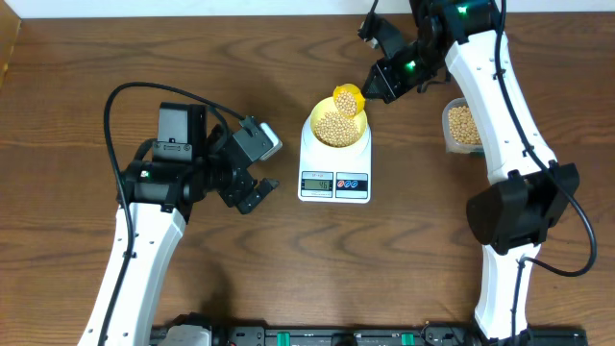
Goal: Scoop item into bowl and weigh 50g on scale
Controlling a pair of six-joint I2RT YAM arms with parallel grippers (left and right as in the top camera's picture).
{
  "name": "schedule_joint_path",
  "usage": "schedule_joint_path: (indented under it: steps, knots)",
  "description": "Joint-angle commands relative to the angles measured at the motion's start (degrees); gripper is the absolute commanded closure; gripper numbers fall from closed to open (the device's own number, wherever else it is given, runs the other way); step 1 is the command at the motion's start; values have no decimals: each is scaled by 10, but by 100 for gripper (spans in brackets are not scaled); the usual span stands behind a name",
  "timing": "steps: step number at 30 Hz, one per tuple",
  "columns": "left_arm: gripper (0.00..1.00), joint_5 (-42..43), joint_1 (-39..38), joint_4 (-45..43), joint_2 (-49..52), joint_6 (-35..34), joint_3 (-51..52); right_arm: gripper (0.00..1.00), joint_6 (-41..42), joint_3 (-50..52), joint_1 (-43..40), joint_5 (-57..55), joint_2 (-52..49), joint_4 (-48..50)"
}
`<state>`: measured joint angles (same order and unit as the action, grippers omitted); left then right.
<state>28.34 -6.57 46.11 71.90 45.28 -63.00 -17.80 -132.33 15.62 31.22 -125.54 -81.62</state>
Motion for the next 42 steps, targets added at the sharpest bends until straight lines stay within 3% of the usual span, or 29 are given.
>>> schedule_joint_path:
  steps: [1,19,42]
  knots:
    - [5,1,2,2,0,8,1,99,-15,-15,3,6,5,1]
    - [5,1,2,2,0,8,1,99,30,-15,-21,71,5,0]
    - [5,1,2,2,0,8,1,99,60,-15,-27,67,5,-11]
